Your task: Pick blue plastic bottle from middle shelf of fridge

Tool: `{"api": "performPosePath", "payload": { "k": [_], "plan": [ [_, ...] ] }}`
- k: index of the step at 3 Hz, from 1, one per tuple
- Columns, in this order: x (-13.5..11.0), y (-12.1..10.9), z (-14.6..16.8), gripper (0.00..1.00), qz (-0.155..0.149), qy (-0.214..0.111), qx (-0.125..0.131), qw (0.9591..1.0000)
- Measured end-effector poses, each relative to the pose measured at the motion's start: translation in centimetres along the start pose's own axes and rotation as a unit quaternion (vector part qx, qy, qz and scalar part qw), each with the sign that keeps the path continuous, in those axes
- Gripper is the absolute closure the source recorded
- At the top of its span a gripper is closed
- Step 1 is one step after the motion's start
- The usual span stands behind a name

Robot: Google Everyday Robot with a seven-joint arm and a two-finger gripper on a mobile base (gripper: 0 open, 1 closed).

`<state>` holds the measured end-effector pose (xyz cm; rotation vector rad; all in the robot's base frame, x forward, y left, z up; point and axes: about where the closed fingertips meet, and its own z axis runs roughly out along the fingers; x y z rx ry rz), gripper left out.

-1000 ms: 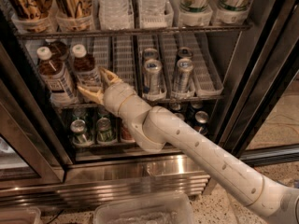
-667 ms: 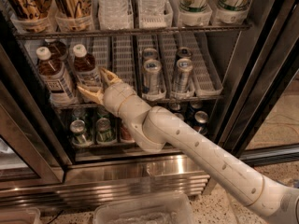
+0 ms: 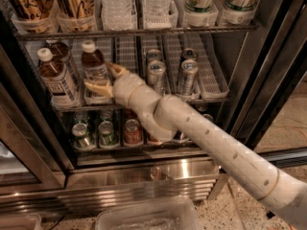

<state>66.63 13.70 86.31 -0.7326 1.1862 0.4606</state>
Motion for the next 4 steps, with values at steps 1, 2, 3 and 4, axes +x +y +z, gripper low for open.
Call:
{"api": "performPosePath", "payload": {
  "k": [1,2,3,4],
  "plan": [
    [-0.8,-3.7,0.4,1.00,-0.015,-0.006,-0.003,0.9999],
    [-2.3,-3.4,0.3,1.00,-0.019,-0.025,-0.030,0.9990],
    [-2.5,-3.2,0.1,1.00,-0.020,-0.033,-0.041,0.9984],
    [-2.6,-3.5,0.3,1.00,-0.017,-0.034,-0.045,0.9982]
  ]
}}
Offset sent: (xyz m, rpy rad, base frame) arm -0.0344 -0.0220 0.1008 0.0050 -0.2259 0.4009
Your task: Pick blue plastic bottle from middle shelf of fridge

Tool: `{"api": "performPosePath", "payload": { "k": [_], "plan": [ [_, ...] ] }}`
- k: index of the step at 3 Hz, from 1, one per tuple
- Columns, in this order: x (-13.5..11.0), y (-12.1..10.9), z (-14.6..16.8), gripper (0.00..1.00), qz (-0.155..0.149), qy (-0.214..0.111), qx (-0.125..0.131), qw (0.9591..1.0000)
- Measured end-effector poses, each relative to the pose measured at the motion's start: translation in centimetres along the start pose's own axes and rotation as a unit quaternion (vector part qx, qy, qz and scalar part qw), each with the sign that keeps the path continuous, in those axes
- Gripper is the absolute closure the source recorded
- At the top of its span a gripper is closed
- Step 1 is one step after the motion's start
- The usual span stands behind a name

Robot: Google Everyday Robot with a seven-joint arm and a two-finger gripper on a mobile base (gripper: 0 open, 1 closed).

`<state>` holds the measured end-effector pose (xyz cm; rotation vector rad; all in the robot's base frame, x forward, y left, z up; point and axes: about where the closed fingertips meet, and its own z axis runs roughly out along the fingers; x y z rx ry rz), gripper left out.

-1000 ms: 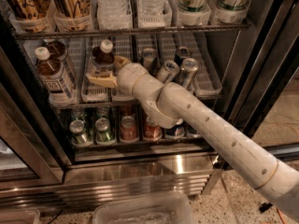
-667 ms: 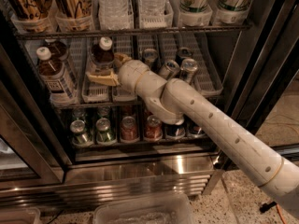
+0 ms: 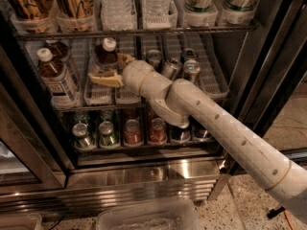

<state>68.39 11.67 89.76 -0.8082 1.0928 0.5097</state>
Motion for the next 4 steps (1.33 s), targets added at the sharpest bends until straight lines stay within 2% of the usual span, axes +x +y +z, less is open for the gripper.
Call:
{"api": "performPosePath", "payload": {
  "k": [1,2,3,4],
  "plan": [
    [0.3,0.1,-0.1,1.00,0.000,0.000,0.000,1.0000],
    [-0.7,1.6,-0.3,1.00,0.004,-0.016,-0.015,0.9998],
    [-0.9,2.2,-0.1,1.00,0.004,-0.018,-0.018,0.9997],
    [-2.6,4.6,-0.2,1.00,0.000,-0.028,-0.030,0.9992]
  ]
}}
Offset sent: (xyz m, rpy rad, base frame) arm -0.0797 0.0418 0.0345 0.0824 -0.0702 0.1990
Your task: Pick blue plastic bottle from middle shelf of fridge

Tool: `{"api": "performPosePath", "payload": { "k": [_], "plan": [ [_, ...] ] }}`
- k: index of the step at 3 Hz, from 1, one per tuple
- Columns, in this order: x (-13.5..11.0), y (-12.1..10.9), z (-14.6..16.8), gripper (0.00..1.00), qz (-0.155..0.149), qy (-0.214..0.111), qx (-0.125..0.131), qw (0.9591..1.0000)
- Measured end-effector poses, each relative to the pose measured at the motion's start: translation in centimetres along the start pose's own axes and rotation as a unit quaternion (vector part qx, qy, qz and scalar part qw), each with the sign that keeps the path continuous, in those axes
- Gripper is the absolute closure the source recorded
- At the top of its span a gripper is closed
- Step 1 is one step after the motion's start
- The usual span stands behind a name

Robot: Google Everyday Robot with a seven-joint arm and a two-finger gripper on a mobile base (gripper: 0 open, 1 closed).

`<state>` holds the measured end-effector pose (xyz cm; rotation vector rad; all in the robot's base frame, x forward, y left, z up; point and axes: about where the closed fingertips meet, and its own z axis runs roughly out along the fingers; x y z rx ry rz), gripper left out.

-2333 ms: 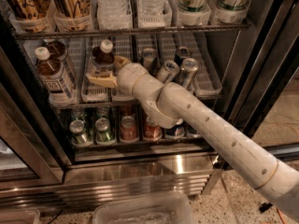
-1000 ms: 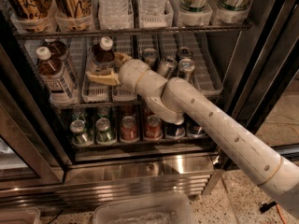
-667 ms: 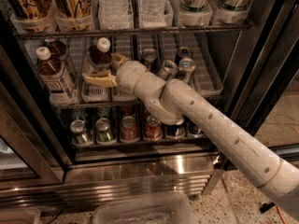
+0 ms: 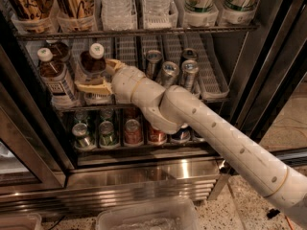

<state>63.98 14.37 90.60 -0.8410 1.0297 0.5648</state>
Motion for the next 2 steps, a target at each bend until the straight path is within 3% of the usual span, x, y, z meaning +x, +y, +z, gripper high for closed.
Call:
{"api": "performPosePath", "payload": {
  "k": [2],
  "plan": [
    [-5.2,6.4,-0.6,1.00,0.000,-0.036,-0.045,0.9983]
  ]
}}
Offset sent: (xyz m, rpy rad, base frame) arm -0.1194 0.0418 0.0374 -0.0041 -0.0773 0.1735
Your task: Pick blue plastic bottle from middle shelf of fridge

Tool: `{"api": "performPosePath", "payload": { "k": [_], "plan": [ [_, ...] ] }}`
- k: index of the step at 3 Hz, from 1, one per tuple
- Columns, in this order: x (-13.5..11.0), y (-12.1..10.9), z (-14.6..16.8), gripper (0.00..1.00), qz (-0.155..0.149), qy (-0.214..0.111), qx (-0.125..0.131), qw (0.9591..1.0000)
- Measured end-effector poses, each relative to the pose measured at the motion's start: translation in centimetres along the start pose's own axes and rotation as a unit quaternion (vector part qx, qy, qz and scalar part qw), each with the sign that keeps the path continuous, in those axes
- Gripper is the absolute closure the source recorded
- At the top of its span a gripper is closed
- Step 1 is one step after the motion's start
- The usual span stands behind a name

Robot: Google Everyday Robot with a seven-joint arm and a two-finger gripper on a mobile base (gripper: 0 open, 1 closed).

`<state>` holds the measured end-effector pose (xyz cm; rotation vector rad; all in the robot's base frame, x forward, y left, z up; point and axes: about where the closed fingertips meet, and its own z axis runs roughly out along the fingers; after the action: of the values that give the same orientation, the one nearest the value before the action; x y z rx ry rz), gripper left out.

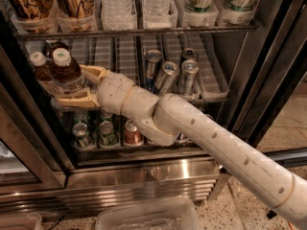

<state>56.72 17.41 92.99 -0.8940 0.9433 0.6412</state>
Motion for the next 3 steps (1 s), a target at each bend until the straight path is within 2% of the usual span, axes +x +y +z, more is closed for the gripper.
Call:
{"api": "performPosePath", "payload": {
  "k": [1,3],
  "plan": [
    [-2.3,2.1,-0.9,1.00,-0.010,-0.001,-0.018,0.9998],
    [-4.9,4.6,-3.8,1.00,-0.009,0.018,-0.027,0.9994]
  ]
}}
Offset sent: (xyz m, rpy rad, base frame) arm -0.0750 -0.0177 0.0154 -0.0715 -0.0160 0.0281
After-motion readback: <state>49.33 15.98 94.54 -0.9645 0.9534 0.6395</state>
